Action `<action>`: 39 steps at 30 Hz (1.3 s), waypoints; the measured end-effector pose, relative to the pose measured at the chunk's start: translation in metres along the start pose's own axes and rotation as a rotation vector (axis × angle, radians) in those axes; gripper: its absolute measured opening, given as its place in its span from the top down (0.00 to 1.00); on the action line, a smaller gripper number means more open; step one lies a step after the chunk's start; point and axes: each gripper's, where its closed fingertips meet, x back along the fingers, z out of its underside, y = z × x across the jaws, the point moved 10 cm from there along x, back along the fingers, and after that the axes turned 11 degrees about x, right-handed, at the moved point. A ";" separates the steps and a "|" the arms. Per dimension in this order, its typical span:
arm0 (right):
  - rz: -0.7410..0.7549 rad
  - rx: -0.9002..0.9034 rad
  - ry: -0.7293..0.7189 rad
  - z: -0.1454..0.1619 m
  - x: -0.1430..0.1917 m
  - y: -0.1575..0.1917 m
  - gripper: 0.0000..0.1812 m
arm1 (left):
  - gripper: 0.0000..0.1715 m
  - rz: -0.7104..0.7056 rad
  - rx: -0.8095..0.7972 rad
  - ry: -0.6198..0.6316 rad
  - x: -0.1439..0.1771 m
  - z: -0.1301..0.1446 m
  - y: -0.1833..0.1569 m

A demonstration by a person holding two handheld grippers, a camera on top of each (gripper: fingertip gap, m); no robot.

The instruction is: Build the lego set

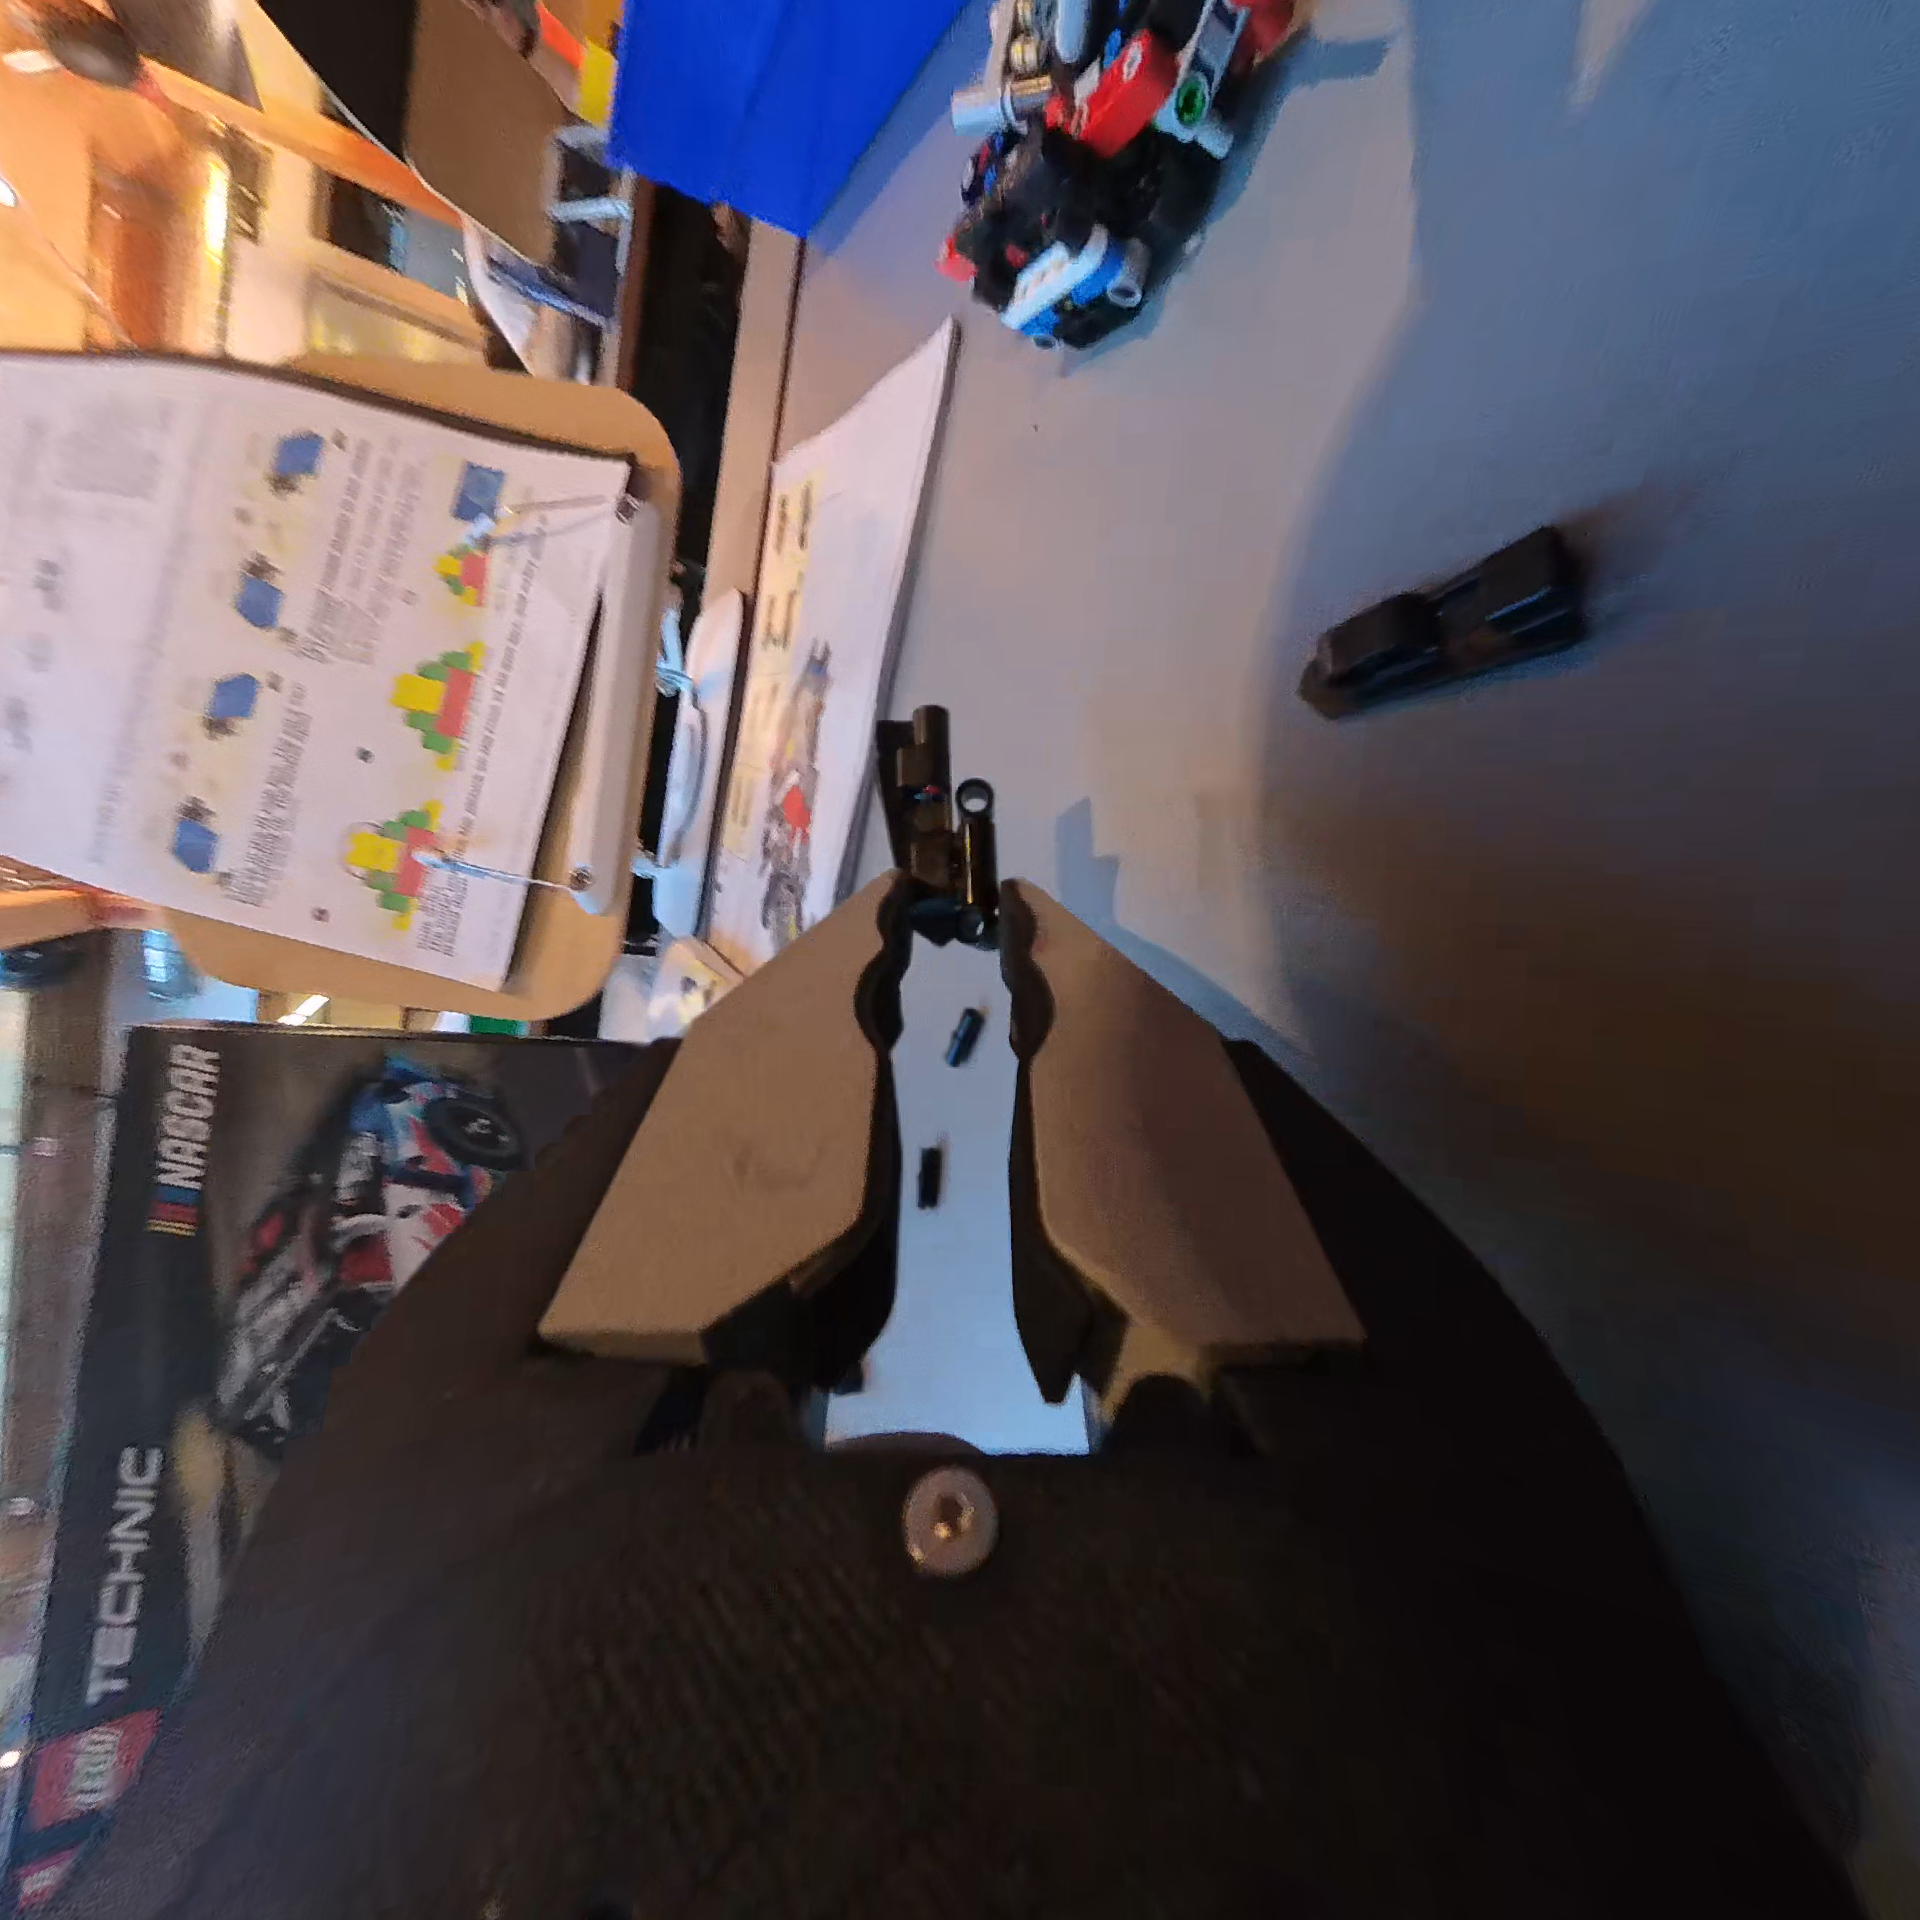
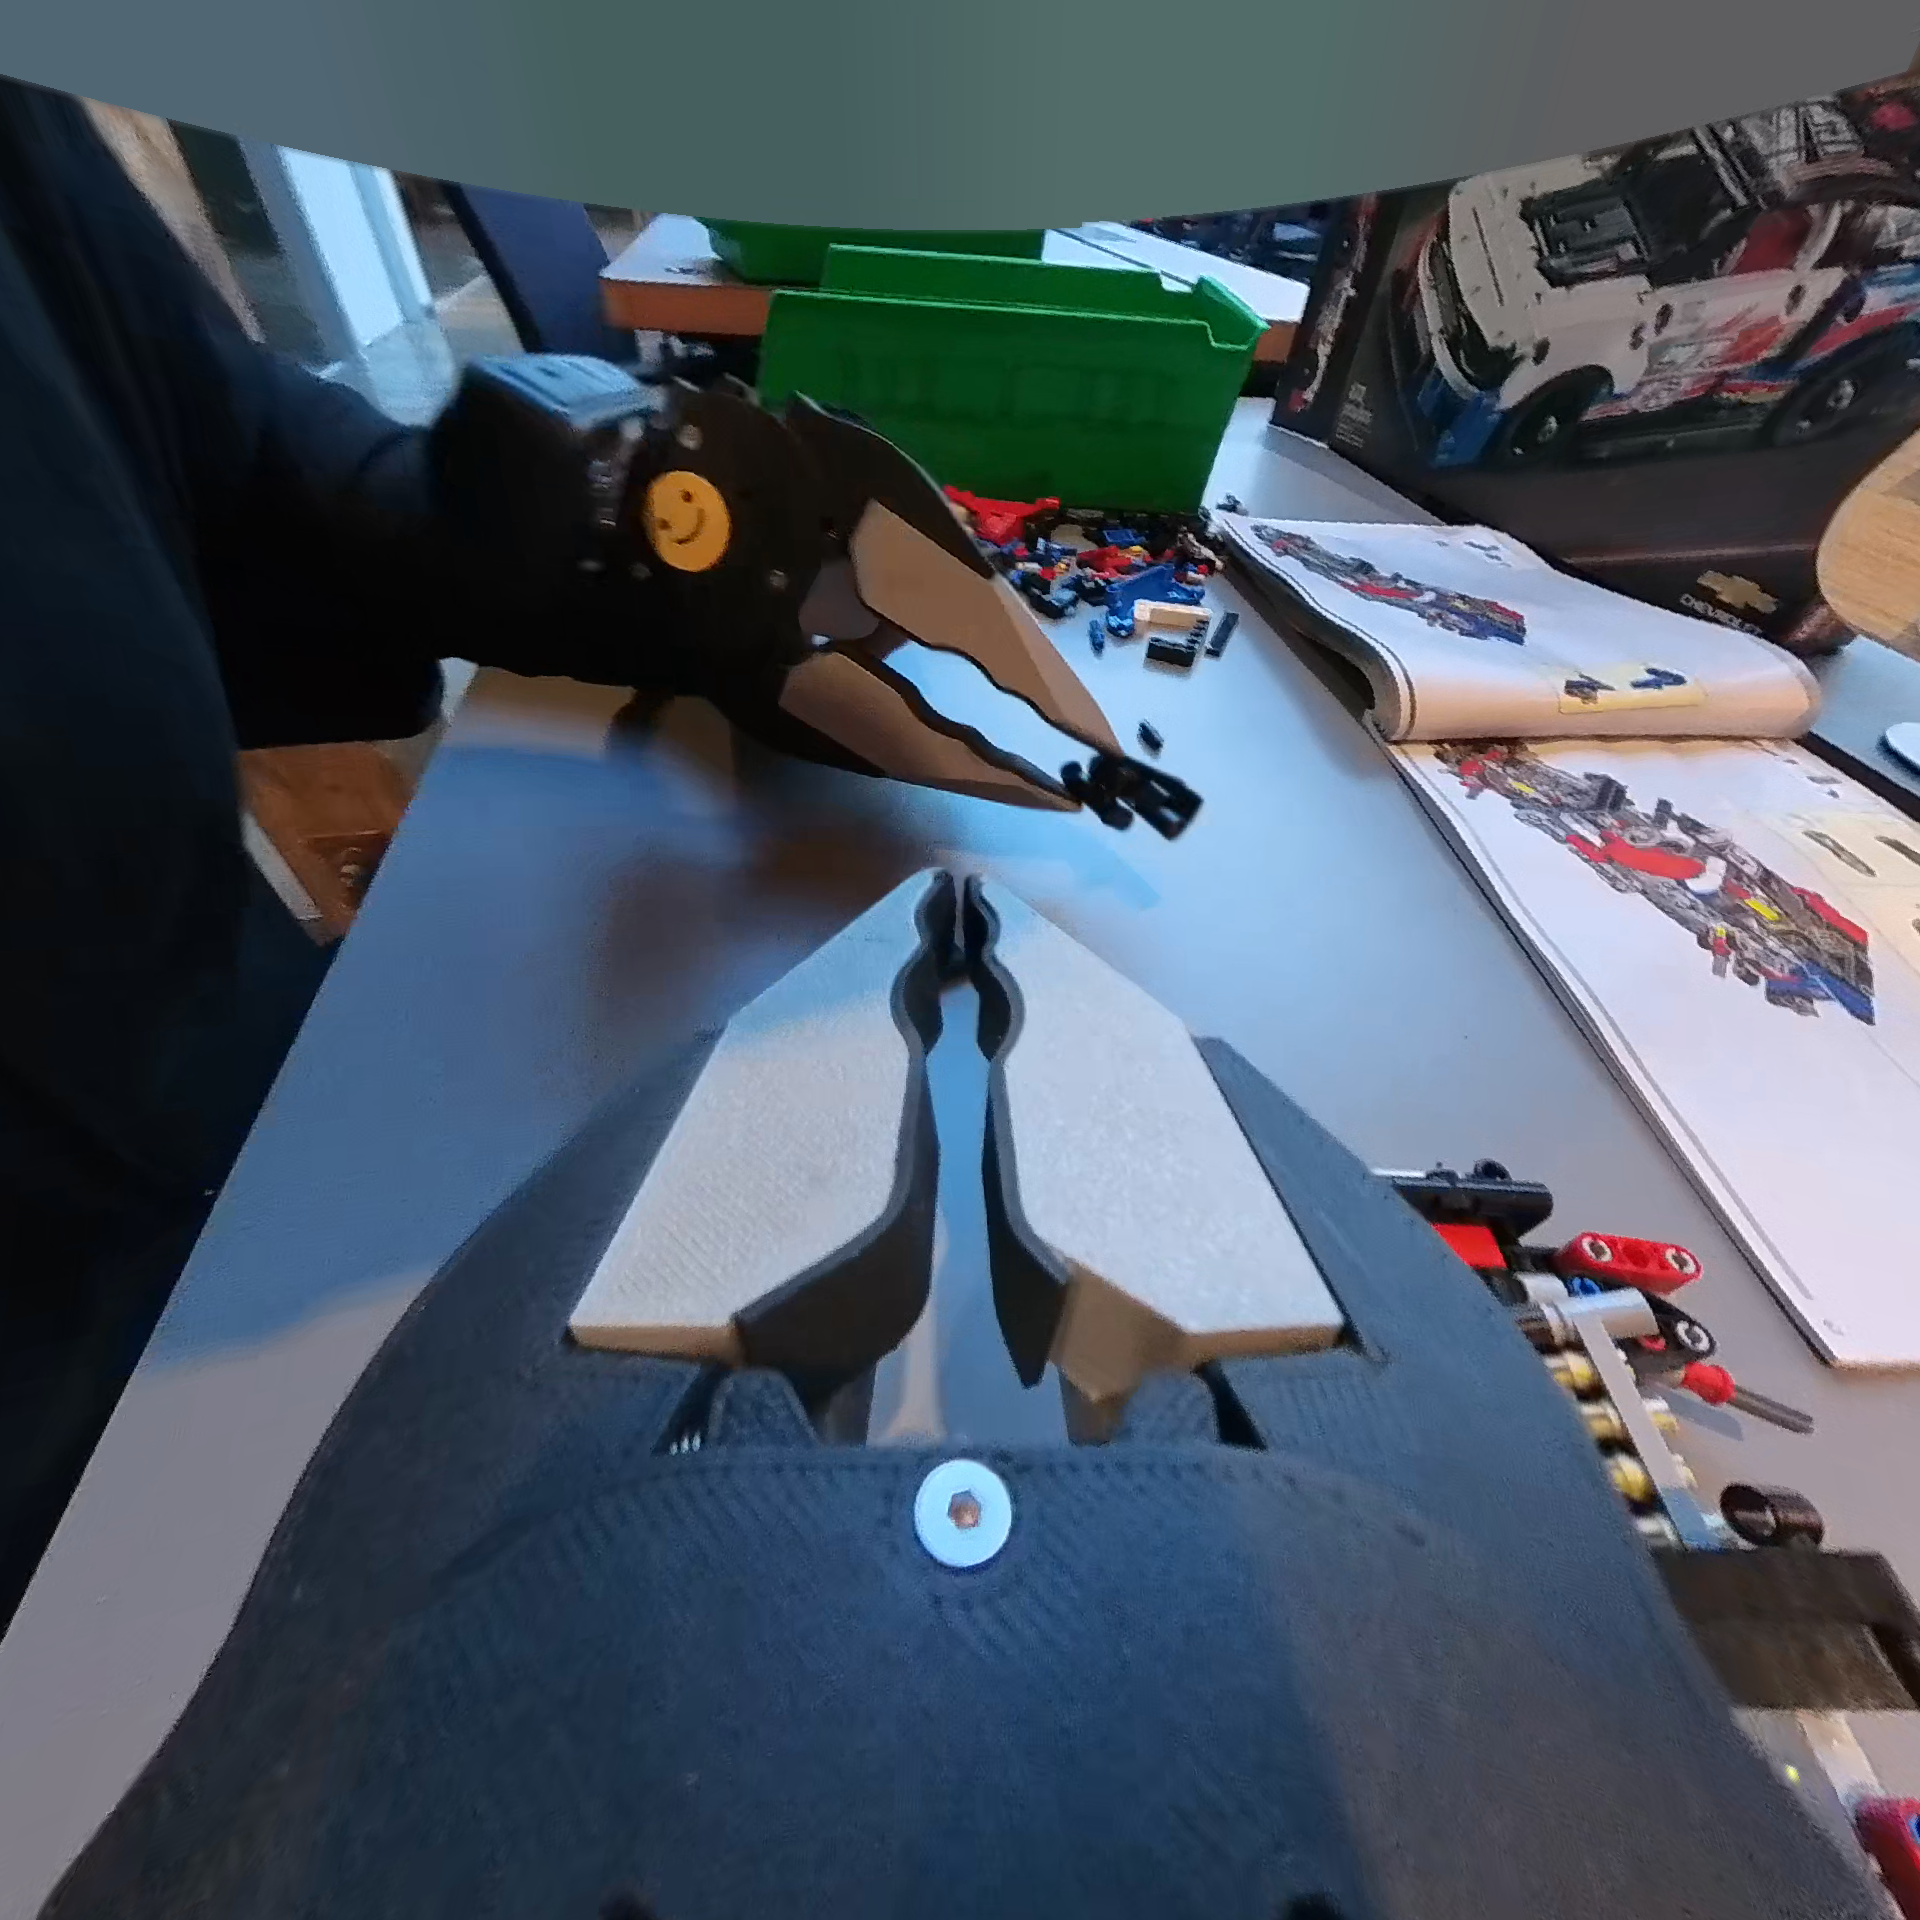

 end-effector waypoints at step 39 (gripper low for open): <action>-0.079 -0.269 -0.103 0.000 0.003 -0.010 0.91 | 0.93 -0.014 -0.083 -0.268 0.006 -0.048 -0.025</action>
